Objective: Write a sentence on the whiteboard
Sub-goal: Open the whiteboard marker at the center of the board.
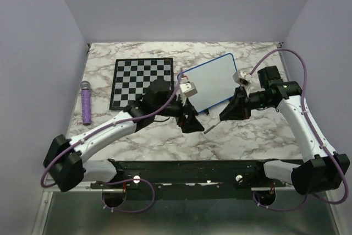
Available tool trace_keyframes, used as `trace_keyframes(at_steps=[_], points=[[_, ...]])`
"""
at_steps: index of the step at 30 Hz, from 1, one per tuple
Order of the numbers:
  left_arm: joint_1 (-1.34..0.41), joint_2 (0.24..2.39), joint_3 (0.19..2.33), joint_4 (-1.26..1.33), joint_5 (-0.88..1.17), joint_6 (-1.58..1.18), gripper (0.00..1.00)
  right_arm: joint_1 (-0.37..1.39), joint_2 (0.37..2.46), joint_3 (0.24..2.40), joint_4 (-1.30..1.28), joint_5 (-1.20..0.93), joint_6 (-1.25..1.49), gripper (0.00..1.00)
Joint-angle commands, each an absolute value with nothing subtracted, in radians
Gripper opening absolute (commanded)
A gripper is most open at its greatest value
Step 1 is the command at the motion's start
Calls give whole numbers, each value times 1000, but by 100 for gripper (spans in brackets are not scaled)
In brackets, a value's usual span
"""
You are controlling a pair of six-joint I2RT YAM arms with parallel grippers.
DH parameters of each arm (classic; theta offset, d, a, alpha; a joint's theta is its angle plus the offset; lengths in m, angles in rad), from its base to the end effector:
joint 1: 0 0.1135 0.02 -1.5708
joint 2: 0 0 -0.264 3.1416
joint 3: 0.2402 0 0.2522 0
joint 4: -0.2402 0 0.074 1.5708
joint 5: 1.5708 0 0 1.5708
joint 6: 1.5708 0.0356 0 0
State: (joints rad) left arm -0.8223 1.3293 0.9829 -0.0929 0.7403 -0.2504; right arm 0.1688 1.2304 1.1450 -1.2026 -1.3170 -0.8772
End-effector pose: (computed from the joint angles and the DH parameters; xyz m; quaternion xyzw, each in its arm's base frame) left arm 0.1855 -0.2350 0.3005 0.4080 0.7004 -0.5179 0.2735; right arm 0.1955 0.0683 0.3216 -0.4658 0.6353 0.5296 0.3147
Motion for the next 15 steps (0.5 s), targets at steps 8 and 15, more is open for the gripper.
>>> trace_keyframes(at_steps=[8, 15], points=[[-775, 1147, 598, 1018, 460, -839, 99, 130, 1117, 1114, -424, -1424, 106, 1], [-799, 1296, 658, 1178, 506, -942, 88, 152, 1097, 1051, -82, -1371, 403, 1]])
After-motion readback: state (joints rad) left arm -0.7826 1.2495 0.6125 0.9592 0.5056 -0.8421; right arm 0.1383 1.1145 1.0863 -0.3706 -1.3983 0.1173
